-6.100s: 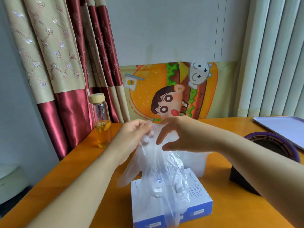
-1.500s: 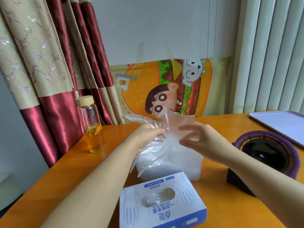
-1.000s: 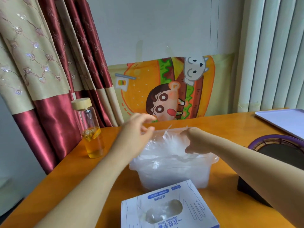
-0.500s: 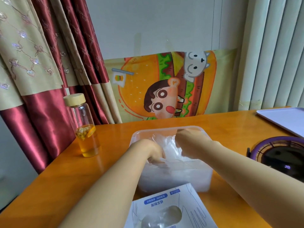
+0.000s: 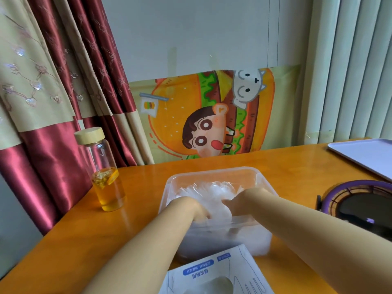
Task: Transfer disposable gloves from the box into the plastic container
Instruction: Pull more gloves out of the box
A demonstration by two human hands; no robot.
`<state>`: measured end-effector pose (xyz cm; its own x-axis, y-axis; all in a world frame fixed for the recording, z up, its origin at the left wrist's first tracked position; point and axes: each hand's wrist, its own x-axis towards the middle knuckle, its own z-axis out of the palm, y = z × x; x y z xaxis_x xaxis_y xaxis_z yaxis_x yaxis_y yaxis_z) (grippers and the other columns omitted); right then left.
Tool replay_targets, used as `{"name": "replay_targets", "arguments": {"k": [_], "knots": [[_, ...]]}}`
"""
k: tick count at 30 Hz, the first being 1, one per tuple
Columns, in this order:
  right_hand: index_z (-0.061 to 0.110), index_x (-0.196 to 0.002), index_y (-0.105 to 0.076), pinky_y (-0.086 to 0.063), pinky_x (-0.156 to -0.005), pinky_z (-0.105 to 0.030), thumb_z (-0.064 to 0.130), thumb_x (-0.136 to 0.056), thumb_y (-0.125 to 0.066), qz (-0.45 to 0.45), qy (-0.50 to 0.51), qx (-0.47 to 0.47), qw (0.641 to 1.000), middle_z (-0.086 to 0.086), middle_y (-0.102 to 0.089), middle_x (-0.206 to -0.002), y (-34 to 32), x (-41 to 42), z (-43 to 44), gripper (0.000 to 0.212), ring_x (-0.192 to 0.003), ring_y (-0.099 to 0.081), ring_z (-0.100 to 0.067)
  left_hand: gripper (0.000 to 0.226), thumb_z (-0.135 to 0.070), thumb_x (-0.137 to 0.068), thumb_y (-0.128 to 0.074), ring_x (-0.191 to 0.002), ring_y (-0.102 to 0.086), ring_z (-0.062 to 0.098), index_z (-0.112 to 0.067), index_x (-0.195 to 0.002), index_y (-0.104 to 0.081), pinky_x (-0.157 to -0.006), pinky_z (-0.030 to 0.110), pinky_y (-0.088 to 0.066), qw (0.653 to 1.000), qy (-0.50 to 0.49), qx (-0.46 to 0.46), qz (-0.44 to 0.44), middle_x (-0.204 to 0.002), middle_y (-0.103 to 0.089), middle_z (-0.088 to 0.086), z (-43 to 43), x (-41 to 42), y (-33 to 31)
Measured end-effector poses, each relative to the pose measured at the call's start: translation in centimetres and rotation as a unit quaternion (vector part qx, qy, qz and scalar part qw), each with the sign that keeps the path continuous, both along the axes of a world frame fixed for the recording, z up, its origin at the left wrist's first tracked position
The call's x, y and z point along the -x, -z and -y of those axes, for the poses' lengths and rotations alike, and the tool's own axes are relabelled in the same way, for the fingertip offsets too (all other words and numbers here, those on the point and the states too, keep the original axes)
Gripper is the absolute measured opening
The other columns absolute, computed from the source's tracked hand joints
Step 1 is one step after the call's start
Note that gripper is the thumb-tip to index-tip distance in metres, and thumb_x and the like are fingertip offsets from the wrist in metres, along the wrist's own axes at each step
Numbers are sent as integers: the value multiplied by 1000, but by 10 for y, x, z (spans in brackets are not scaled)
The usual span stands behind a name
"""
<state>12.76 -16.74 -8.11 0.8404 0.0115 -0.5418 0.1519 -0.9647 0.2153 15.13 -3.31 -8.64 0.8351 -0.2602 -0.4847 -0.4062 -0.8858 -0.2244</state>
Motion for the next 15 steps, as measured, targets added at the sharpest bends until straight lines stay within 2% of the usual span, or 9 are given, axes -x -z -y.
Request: {"name": "replay_targets", "arguments": {"k": [2, 4, 6, 8, 9, 11, 12, 14, 15], "knots": [[22, -153, -2, -18, -114, -42, 45, -101, -34, 15, -2, -6, 1000, -12, -9, -159, -2, 2, -1, 65, -144, -12, -33, 50, -30, -99, -49, -138, -36, 26, -10, -144, -40, -111, 36, -31, 999, 45, 2, -2, -151, -37, 9, -3, 8, -10], [21, -153, -6, -17, -114, -39, 40, -103, -28, 36, -19, -11, 999, -9, -11, -159, -4, 3, 0, 58, -145, -13, -30, 52, -27, -101, -44, -142, -30, 25, -22, -150, -29, -111, 35, -31, 997, 26, 67, -12, -158, -26, 2, -5, 15, -21], [20, -153, -7, -16, -115, -37, 39, -102, -34, 40, -23, -26, 999, -6, -11, -159, -9, 8, -1, 61, -145, -13, -27, 56, -35, -98, -48, -141, -31, 22, -32, -150, -26, -110, 34, -35, 992, 5, 129, 5, -158, -23, -5, -15, 22, -40], [17, -152, -15, -22, -112, -32, 42, -97, -48, 50, -28, -53, 997, -3, -18, -158, -16, 16, -4, 69, -144, -19, -24, 54, -32, -97, -52, -138, -35, 19, -32, -148, -33, -108, 32, -37, 982, 14, 184, 29, -155, -30, -6, -26, 28, -61], [16, -151, -22, -31, -106, -25, 44, -93, -54, 68, -34, -63, 995, -2, -24, -156, -20, 21, -5, 71, -141, -26, -24, 51, -26, -97, -53, -137, -38, 17, -30, -146, -37, -108, 31, -37, 977, 19, 209, 42, -153, -34, -6, -33, 34, -69], [16, -145, -38, -45, -81, -13, 45, -89, -59, 128, -43, -82, 987, 0, -40, -147, -34, 34, -4, 65, -128, -45, -23, 47, -16, -97, -53, -133, -42, 15, -27, -142, -45, -108, 30, -37, 958, 15, 276, 71, -148, -43, -5, -44, 44, -76], [17, -140, -46, -46, -80, -13, 43, -89, -60, 177, -53, -88, 979, 0, -49, -140, -40, 39, -2, 59, -121, -51, -23, 44, -13, -97, -52, -131, -44, 15, -26, -139, -48, -107, 29, -37, 943, 10, 316, 99, -146, -46, -5, -50, 52, -77], [19, -127, -59, -50, -90, -31, 39, -88, -63, 276, -73, -115, 951, 0, -62, -124, -49, 52, 0, 44, -110, -58, -22, 40, -12, -98, -50, -125, -48, 12, -26, -135, -52, -98, 22, -37, 901, 2, 400, 167, -140, -50, -7, -62, 73, -68], [21, -121, -64, -52, -88, -36, 37, -88, -63, 327, -82, -150, 930, 1, -67, -116, -53, 60, 1, 36, -103, -62, -20, 37, -13, -98, -50, -117, -52, 9, -26, -132, -55, -92, 17, -37, 872, 4, 444, 204, -135, -54, -8, -68, 85, -62]]}}
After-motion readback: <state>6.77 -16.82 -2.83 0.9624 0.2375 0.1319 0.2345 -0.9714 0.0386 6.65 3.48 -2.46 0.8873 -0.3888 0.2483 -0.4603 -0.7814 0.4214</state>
